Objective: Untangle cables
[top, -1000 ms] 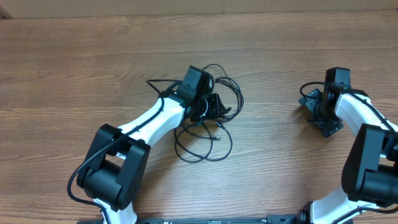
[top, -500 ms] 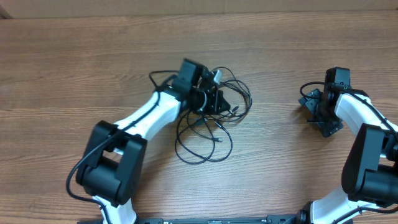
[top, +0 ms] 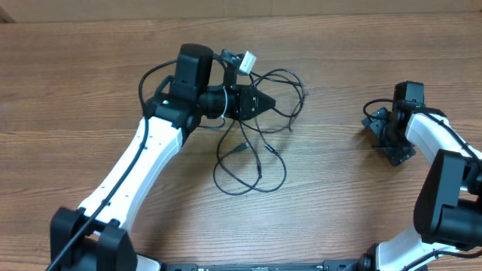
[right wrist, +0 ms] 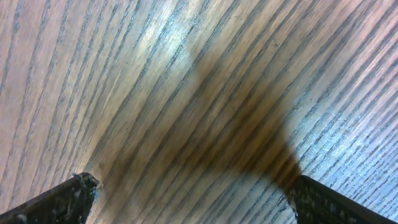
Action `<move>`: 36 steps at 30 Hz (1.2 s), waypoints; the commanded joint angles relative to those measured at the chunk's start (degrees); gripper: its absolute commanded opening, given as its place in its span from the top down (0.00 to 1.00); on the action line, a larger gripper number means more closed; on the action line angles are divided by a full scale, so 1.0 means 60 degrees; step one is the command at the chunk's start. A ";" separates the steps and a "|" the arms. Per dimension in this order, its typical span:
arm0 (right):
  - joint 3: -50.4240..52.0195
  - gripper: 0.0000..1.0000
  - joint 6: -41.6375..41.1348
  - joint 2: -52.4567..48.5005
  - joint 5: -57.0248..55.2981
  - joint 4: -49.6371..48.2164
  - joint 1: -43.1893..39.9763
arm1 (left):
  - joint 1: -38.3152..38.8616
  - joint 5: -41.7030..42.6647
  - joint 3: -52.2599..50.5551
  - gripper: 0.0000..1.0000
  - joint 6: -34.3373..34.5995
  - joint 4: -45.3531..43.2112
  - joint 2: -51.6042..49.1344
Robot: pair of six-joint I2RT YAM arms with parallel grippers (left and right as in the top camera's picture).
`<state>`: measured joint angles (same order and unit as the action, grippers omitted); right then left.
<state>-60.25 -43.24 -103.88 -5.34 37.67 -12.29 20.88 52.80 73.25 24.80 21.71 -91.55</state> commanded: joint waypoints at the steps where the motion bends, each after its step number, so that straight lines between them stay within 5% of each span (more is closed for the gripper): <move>1: 0.0284 0.00 -0.0007 -0.0124 0.0259 -0.0098 -0.0036 | -0.0069 0.0324 0.0138 0.96 -0.0291 0.0692 0.0106; 10: 0.0284 0.00 -0.0004 -0.0124 0.0259 -0.0098 -0.0036 | -0.0015 -0.2951 0.0138 0.96 -0.0350 0.3424 0.0091; 36: 0.0284 0.00 -0.0007 -0.0124 0.0259 -0.0095 -0.0036 | 0.0051 -0.3122 0.0131 0.96 -0.0350 0.3646 0.0087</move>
<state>-60.25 -43.24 -103.88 -5.34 37.65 -12.29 20.91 34.41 73.49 23.75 43.72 -91.31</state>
